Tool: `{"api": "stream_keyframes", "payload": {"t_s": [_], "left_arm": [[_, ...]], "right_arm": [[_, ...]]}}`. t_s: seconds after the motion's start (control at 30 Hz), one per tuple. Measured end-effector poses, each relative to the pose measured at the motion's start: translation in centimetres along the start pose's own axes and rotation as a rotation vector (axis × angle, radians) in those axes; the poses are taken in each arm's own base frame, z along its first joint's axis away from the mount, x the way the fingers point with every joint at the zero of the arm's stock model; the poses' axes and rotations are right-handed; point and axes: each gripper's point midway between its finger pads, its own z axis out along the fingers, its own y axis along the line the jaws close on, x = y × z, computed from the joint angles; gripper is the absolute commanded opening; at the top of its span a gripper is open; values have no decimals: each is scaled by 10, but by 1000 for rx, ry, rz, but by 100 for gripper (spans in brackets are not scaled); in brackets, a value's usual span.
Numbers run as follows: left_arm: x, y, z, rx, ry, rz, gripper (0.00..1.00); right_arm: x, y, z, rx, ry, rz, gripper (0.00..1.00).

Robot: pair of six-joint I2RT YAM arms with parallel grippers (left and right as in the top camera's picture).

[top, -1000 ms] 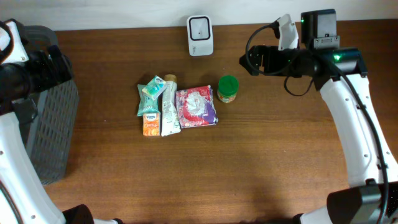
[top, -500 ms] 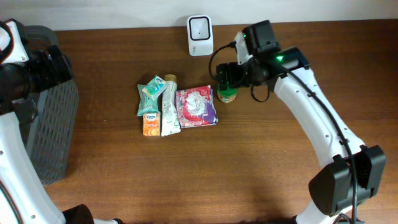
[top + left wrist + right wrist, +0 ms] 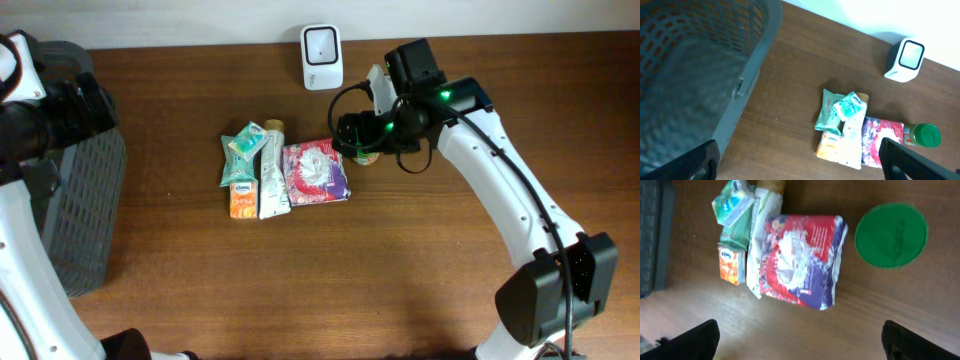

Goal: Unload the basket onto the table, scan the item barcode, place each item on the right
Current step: 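Lower the right gripper over the green-lidded jar and grasp it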

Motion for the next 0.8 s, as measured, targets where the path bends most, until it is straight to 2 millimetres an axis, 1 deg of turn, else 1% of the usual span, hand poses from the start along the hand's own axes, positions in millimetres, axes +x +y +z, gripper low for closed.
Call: {"api": "stream_keyframes", "payload": {"t_s": [0.07, 0.13, 0.17, 0.2, 0.3, 0.37, 0.4, 0.43, 0.47, 0.5, 0.53, 0.57, 0.6, 0.67, 0.7, 0.73, 0.77, 0.8], "left_arm": [[0, 0, 0, 0, 0, 0, 99], [0, 0, 0, 0, 0, 0, 99], [0, 0, 0, 0, 0, 0, 99], [0, 0, 0, 0, 0, 0, 99], [0, 0, 0, 0, 0, 0, 99], [0, 0, 0, 0, 0, 0, 99], [0, 0, 0, 0, 0, 0, 99], [0, 0, 0, 0, 0, 0, 99], [0, 0, 0, 0, 0, 0, 99], [0, 0, 0, 0, 0, 0, 99], [0, 0, 0, 0, 0, 0, 99], [0, 0, 0, 0, 0, 0, 99], [0, 0, 0, 0, 0, 0, 99], [0, 0, 0, 0, 0, 0, 99], [0, 0, 0, 0, 1, 0, 99], [0, 0, 0, 0, 0, 0, 99], [0, 0, 0, 0, 0, 0, 99], [0, 0, 0, 0, 0, 0, 99]], "right_arm": [[4, -4, 11, 6, 31, 47, 99], [11, -5, 32, 12, 85, 67, 99], [11, -5, 37, 12, 89, 76, 99], [8, -5, 38, 10, 79, 81, 100], [8, -12, 38, 61, 70, 82, 99], [10, -7, 41, 76, 73, 63, 100], [14, 1, 44, 75, 81, 43, 95], [17, 9, 47, 76, 86, 21, 95], [22, 18, 54, 87, 95, -11, 95], [25, 20, 60, 93, 104, -22, 96], [29, 22, 71, 101, 123, -34, 95], [30, 19, 81, 112, 132, -40, 96], [29, 17, 83, 122, 131, -40, 95], [1, 4, 66, 126, 60, -9, 98], [-18, -6, 54, 125, 6, 14, 99], [-43, -26, 39, 135, -71, 53, 99], [-53, -36, 34, 139, -103, 75, 99], [-77, -53, 23, 137, -194, 121, 99]]}}
